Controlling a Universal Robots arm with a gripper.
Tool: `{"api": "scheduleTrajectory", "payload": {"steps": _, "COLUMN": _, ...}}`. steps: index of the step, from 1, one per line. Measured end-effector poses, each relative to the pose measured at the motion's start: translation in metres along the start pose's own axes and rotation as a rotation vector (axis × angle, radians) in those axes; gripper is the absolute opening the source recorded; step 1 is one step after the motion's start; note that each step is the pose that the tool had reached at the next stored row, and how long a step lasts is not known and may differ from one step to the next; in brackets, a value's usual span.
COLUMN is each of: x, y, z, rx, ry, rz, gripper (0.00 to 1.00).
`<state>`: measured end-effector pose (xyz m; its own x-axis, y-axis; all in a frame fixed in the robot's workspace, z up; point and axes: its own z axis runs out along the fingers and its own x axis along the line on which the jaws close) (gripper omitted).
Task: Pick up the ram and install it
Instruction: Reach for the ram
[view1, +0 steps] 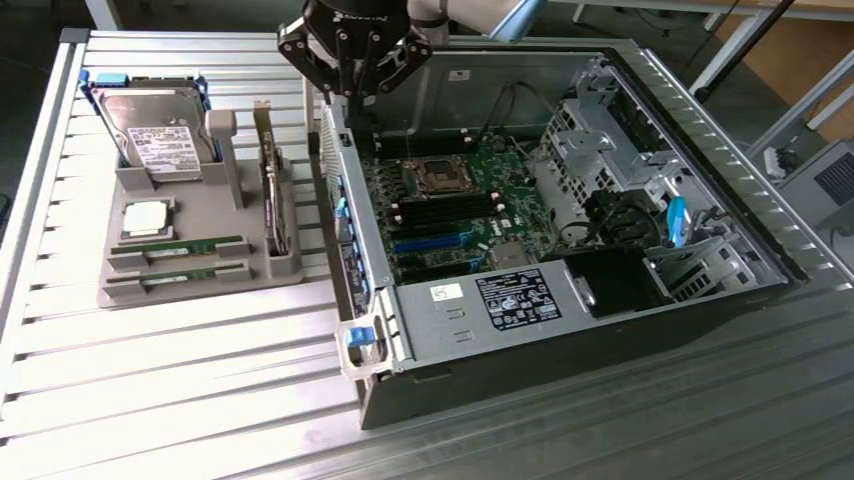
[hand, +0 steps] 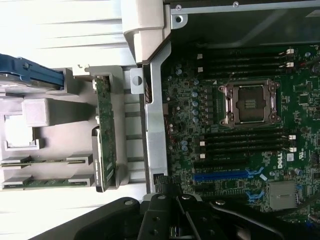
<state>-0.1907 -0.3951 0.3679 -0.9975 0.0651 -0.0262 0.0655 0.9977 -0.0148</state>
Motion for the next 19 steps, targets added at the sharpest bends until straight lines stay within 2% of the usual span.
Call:
{"api": "scheduleTrajectory", "payload": {"steps": 5, "x": 0.005, "y": -0.0003, "z": -0.0001, "rx": 0.0000, "ry": 0.0000, "rz": 0.000, "gripper": 0.10}}
{"api": "scheduleTrajectory", "payload": {"steps": 10, "x": 0.019, "y": -0.0013, "z": -0.0005, "rx": 0.0000, "ry": 0.0000, "rz": 0.000, "gripper": 0.10}}
{"api": "scheduleTrajectory", "payload": {"steps": 19, "x": 0.032, "y": -0.0021, "z": -0.0007, "rx": 0.0000, "ry": 0.0000, "rz": 0.000, "gripper": 0.10}}
